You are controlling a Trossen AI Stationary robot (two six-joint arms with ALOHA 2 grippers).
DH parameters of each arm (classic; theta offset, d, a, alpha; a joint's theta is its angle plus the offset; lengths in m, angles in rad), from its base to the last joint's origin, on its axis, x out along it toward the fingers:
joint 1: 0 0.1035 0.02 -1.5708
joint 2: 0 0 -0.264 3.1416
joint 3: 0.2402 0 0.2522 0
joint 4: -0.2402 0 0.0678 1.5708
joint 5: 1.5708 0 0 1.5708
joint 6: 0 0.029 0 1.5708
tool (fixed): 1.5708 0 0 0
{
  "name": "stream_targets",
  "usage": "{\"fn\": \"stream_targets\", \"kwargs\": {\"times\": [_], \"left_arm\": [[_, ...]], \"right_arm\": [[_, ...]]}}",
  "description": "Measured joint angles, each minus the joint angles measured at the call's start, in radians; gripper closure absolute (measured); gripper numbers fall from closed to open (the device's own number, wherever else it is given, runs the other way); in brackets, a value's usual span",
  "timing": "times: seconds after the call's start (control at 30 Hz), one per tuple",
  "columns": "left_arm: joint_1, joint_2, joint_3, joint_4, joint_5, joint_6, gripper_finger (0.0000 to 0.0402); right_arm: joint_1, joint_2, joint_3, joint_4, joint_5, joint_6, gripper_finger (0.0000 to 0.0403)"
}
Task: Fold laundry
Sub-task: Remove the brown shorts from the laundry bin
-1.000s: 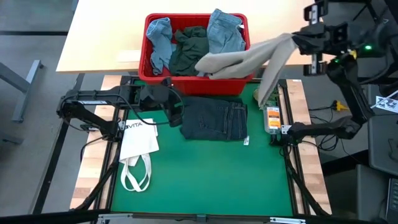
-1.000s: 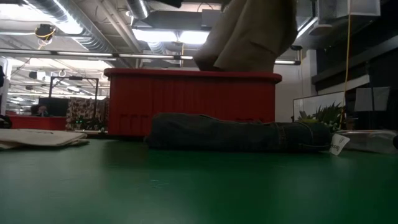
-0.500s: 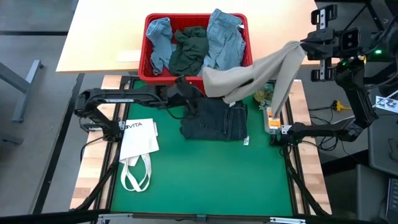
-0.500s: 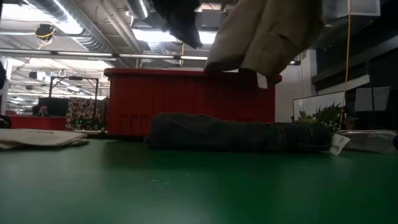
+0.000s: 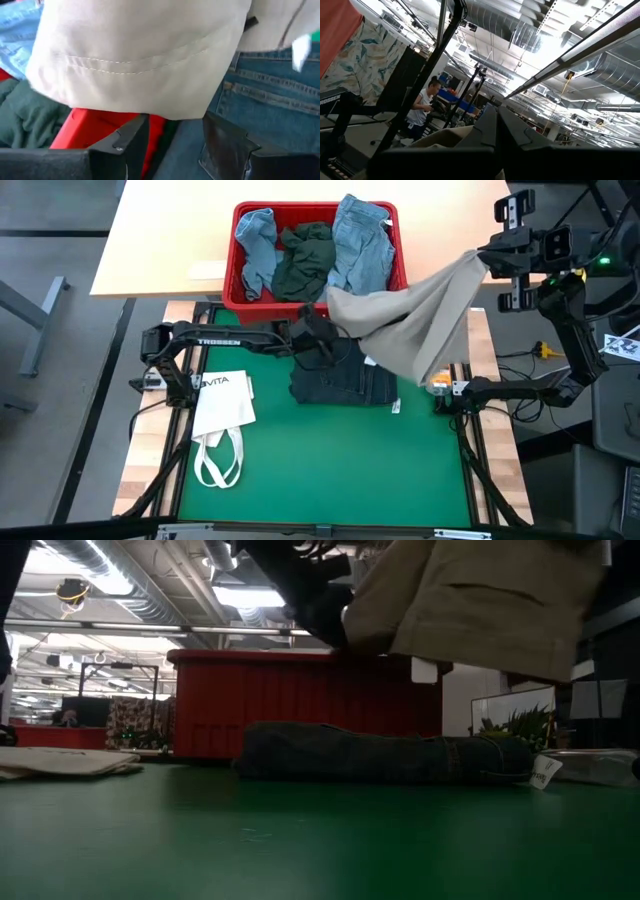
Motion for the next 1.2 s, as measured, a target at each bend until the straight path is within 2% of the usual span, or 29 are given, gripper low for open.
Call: {"fn": "stream_targets", "kwargs": {"times": [0.47,0.6,0.83,1.0,1.2], "left_arm": [[0.004,0.000,0.000,0.278,0.031,0.078,0.0224],[0.018,0.000,0.000,0.299,0.069,0.090,0.0259],[0.023,0.000,0.000,0.301,0.074,0.091,0.0386],[0.009,-0.021,-0.002,0.261,0.073,0.094,0.0395],[-0.014,-0.160,-0.002,0.124,0.075,0.090,0.0397]], "right_arm": [[0.000,0.000,0.000,0.001,0.000,-0.002,0.0400],[0.000,0.000,0.000,0.001,-0.001,-0.002,0.0400],[0.000,0.000,0.000,-0.022,-0.003,-0.002,0.0400],[0.000,-0.002,0.000,-0.085,-0.019,-0.002,0.0400],[0.000,-0.009,0.000,-0.188,-0.072,-0.004,0.0400]]}}
